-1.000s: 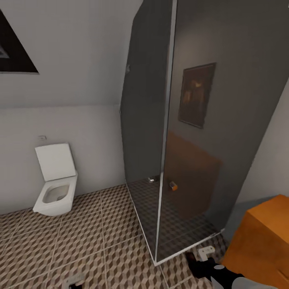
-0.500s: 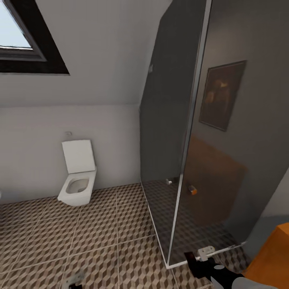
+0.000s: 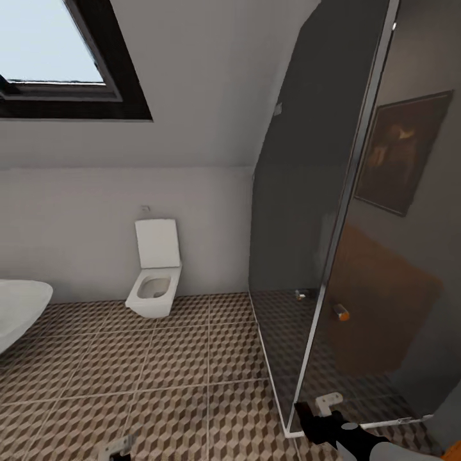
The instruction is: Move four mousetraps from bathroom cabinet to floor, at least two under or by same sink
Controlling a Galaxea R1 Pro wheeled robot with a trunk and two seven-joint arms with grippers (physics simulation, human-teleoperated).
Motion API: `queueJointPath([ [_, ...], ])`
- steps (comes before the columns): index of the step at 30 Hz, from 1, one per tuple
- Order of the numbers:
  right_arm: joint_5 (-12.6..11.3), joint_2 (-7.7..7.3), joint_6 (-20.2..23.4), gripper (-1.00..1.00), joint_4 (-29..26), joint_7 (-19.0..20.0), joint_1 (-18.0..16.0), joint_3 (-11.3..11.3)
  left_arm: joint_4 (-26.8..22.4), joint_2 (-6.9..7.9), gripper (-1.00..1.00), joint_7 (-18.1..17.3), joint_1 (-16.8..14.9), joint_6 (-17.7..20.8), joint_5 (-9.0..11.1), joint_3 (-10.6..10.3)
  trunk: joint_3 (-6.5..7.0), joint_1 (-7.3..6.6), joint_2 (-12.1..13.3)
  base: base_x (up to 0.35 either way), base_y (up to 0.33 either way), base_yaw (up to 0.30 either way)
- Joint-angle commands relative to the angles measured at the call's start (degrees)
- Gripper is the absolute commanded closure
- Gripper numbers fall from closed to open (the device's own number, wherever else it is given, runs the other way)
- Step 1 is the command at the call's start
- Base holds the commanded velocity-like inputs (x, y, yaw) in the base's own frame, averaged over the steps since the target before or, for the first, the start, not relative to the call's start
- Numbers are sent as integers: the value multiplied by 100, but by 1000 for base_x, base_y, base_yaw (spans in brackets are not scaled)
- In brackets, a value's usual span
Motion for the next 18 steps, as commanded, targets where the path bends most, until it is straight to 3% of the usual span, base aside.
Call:
queueJointPath([
  [1, 24, -2, -45, 100, 22, 5, -11, 32, 25, -2, 100, -3, -13, -33, 30, -47, -13, 4, -14, 0, 0, 300],
  [18, 24, -3, -45, 100, 21, 5, -12, 30, 25, -10, 100, -3, -13, -33, 30, -47, -13, 4, -14, 0, 0, 300],
])
